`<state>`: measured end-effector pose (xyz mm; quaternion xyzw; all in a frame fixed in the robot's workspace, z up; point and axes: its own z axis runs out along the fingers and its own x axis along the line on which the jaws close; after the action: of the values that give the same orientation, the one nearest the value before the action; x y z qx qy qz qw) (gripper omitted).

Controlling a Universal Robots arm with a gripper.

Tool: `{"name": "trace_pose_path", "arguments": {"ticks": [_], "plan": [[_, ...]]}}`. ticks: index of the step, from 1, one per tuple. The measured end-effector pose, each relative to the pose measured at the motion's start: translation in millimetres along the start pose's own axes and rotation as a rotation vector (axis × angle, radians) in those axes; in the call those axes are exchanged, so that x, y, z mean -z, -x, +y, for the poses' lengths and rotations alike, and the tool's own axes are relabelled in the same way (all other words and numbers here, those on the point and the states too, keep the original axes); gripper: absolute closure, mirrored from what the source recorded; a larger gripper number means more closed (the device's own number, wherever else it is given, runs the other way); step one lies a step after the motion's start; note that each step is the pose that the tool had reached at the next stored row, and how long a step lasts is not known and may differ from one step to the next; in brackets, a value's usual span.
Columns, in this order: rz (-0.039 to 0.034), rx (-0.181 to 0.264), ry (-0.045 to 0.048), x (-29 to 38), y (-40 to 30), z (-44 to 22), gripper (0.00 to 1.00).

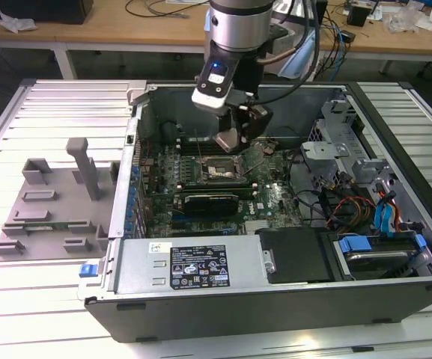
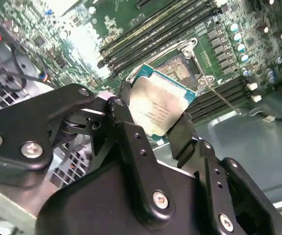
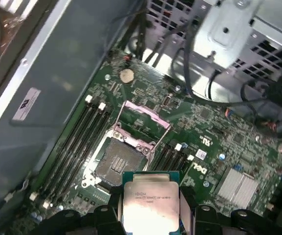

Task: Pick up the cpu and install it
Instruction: 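Place the cpu into insertion slot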

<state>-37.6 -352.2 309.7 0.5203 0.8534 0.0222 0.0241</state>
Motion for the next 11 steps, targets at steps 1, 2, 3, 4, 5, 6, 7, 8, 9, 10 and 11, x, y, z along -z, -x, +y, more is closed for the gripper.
{"name": "trace_pose_path", "arguments": {"ticks": [1,2,3,4,5,6,7,8,9,10,11], "plan": [[-0.0027,-0.042,-0.0008,-0.1,0.0,0.0,0.45],[-0.0043,-0.067,-0.0012,-0.2,0.0,0.0,0.45],[-0.0053,-0.084,-0.0015,-0.3,0.0,0.0,0.45],[-0.0072,-0.114,-0.0021,-0.3,0.0,0.0,0.45],[-0.0097,-0.154,-0.0028,-0.6,0.0,0.0,0.45],[-0.0115,-0.183,-0.0033,-0.7,0.0,0.0,0.45],[-0.0145,-0.230,-0.0042,-1.1,0.0,-0.1,0.45],[-0.0162,-0.257,-0.0047,-1.4,0.0,-0.1,0.45],[-0.0179,-0.283,-0.0052,-1.7,0.0,-0.1,0.45],[-0.0190,-0.299,-0.0055,-1.9,0.0,-0.1,0.45],[-0.0201,-0.318,-0.0058,-2.1,0.0,-0.1,0.45]]}}
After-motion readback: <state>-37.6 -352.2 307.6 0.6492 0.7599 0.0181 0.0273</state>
